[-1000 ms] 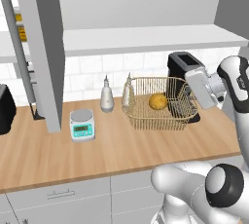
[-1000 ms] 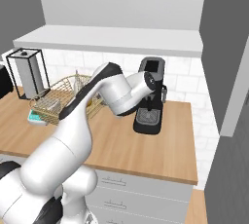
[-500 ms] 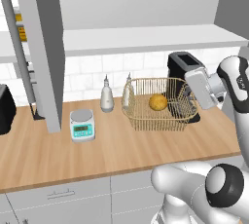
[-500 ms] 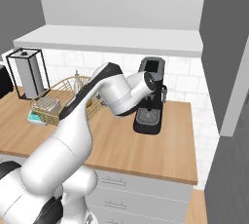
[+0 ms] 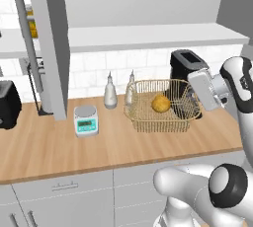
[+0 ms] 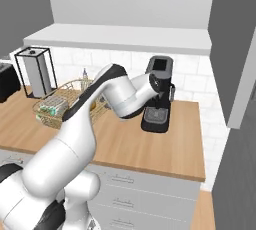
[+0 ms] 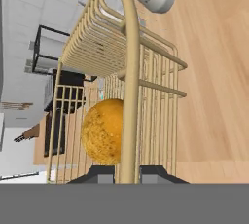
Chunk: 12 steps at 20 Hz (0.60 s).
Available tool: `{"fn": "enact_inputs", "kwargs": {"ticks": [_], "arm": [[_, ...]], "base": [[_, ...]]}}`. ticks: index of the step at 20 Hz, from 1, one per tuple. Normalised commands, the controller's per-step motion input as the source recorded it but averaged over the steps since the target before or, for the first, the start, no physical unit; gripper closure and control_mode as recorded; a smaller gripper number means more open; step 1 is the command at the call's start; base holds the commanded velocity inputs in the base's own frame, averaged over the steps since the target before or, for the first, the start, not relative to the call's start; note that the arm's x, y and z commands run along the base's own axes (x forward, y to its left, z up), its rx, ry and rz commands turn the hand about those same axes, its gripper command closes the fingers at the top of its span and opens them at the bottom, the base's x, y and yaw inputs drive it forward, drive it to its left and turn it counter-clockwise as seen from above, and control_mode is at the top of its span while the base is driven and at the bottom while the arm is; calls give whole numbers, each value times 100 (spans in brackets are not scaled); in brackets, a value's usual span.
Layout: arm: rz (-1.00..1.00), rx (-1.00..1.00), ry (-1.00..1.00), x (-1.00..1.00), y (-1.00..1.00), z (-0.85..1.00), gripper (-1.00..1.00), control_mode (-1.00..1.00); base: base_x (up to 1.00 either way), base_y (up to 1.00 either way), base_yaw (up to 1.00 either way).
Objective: Open the cabinet, pick up the bread from the cabinet and place it in the basket. Then move the basket to the dining counter.
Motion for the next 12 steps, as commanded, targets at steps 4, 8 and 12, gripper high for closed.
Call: {"fn": "enact_inputs", "kwargs": {"ticks": [4,8,12], "arm": [[0,0,0,0,0,0,100,100],[0,0,0,0,0,0,100,100],[0,0,0,0,0,0,100,100]], "base": [[-88,78,40],[-9,81,73],[0,41,88]]}}
